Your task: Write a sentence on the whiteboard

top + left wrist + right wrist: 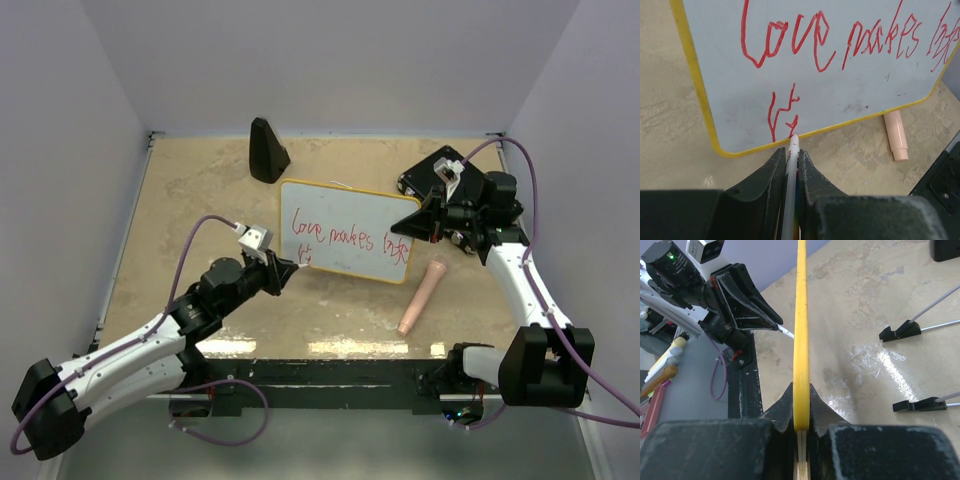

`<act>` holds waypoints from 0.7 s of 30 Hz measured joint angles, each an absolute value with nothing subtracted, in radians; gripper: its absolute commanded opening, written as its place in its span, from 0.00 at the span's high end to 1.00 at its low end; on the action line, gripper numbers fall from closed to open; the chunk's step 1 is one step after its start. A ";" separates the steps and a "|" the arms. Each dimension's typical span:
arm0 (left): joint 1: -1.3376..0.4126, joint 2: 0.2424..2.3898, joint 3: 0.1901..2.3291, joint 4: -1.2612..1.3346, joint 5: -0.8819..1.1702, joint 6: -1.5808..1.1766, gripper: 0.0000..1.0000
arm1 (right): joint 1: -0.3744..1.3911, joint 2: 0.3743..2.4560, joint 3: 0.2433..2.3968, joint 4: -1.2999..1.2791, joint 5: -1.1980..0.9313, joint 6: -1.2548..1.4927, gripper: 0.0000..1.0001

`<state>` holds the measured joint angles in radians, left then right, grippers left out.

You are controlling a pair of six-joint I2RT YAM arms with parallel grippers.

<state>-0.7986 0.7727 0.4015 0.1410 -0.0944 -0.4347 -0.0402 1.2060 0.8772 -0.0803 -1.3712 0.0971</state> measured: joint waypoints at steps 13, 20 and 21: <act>-0.792 0.764 0.571 0.143 -0.005 -0.432 1.00 | -0.039 1.206 0.875 -0.074 -1.392 0.105 1.00; -0.792 0.627 0.632 0.093 0.017 -0.426 1.00 | -0.040 1.206 0.875 -0.074 -1.406 0.106 1.00; -0.792 0.624 0.630 0.084 0.019 -0.426 1.00 | -0.040 1.206 0.875 -0.074 -1.406 0.107 1.00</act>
